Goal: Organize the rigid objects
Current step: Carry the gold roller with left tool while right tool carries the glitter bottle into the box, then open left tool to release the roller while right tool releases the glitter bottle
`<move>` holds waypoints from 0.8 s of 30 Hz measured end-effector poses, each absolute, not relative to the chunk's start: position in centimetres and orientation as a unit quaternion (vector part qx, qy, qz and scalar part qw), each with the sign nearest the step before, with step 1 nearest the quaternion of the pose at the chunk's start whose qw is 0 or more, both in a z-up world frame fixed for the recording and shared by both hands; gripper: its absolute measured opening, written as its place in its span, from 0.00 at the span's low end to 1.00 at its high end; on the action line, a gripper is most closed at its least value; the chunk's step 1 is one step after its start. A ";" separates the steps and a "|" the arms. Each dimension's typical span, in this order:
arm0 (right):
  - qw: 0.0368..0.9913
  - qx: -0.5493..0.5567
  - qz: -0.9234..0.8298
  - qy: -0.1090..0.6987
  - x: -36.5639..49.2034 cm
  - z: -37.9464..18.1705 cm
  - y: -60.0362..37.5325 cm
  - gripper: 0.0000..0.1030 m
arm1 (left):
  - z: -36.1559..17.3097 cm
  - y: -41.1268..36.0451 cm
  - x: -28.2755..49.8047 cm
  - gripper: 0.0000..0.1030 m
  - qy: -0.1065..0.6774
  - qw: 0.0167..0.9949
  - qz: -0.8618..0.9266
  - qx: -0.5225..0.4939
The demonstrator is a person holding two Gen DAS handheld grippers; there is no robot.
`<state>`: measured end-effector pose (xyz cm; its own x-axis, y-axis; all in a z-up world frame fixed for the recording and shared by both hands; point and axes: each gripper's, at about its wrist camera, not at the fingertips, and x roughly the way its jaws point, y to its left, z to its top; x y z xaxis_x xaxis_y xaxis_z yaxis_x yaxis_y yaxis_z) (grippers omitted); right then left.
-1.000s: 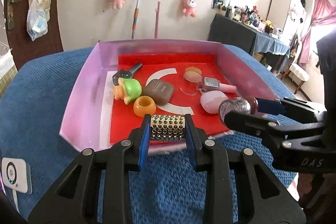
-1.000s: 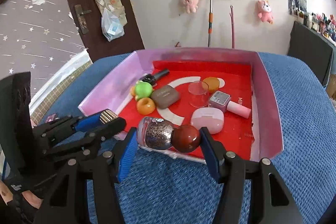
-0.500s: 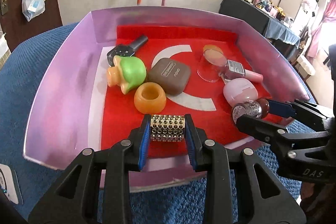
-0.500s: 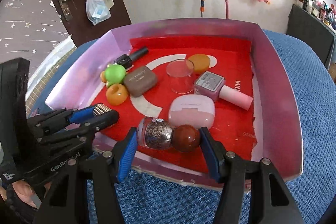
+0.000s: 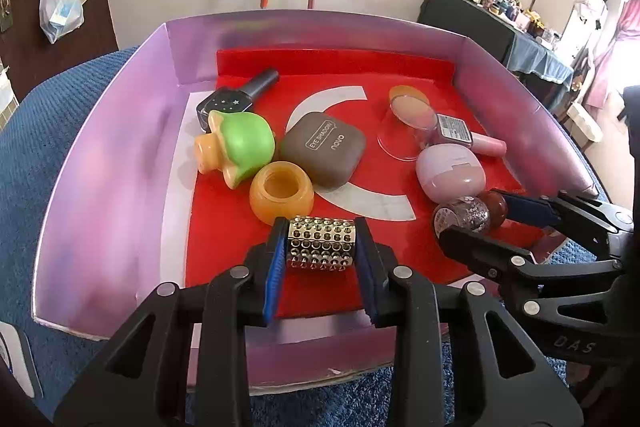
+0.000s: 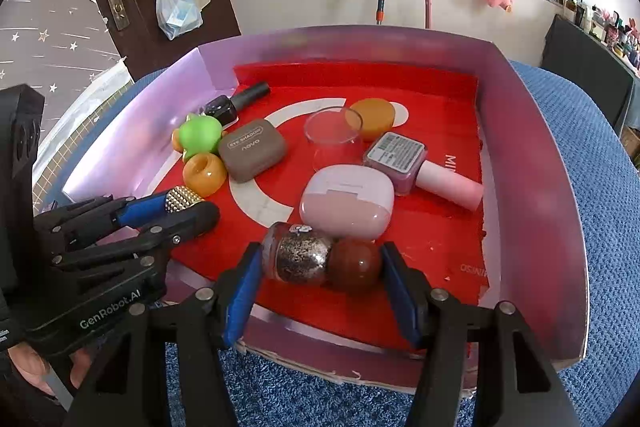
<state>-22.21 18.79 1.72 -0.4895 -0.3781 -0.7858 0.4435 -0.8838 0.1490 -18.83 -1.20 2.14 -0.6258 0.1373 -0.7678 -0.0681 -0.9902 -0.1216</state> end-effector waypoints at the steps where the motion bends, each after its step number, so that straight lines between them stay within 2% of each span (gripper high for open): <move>1: 0.238 0.446 -0.862 0.036 -22.2 1.7 18.8 0.60 | 2.1 -1.2 -18.8 0.30 -0.040 0.057 0.901 -0.429; 17: 0.242 0.440 -0.864 0.036 -21.9 2.2 18.8 0.60 | 2.3 -1.1 -18.8 0.30 -0.036 0.051 0.902 -0.428; 19: 0.242 0.431 -0.868 0.039 -21.5 2.7 18.7 0.67 | 2.4 -1.1 -18.5 0.30 -0.040 0.051 0.903 -0.426; 21: 0.242 0.424 -0.872 0.040 -21.1 3.1 18.8 0.69 | 2.6 -1.2 -18.4 0.38 -0.042 0.051 0.904 -0.423; 22: 0.242 0.421 -0.873 0.041 -21.0 3.3 18.8 0.69 | 2.7 -1.3 -18.2 0.58 -0.043 0.050 0.905 -0.420; 23: 0.243 0.418 -0.875 0.039 -20.8 3.5 18.9 0.69 | 2.9 -1.4 -17.9 0.66 -0.042 0.041 0.908 -0.414; 24: 0.242 0.415 -0.876 0.038 -20.6 3.7 19.0 0.70 | 3.1 -1.6 -17.8 0.68 -0.042 0.039 0.910 -0.410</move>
<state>-20.62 19.03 3.74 -0.5379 -0.3918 -0.7464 0.4555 -0.8801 0.1337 -17.80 -1.56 3.10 -0.6611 0.1060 -0.7427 -0.0366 -0.9934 -0.1091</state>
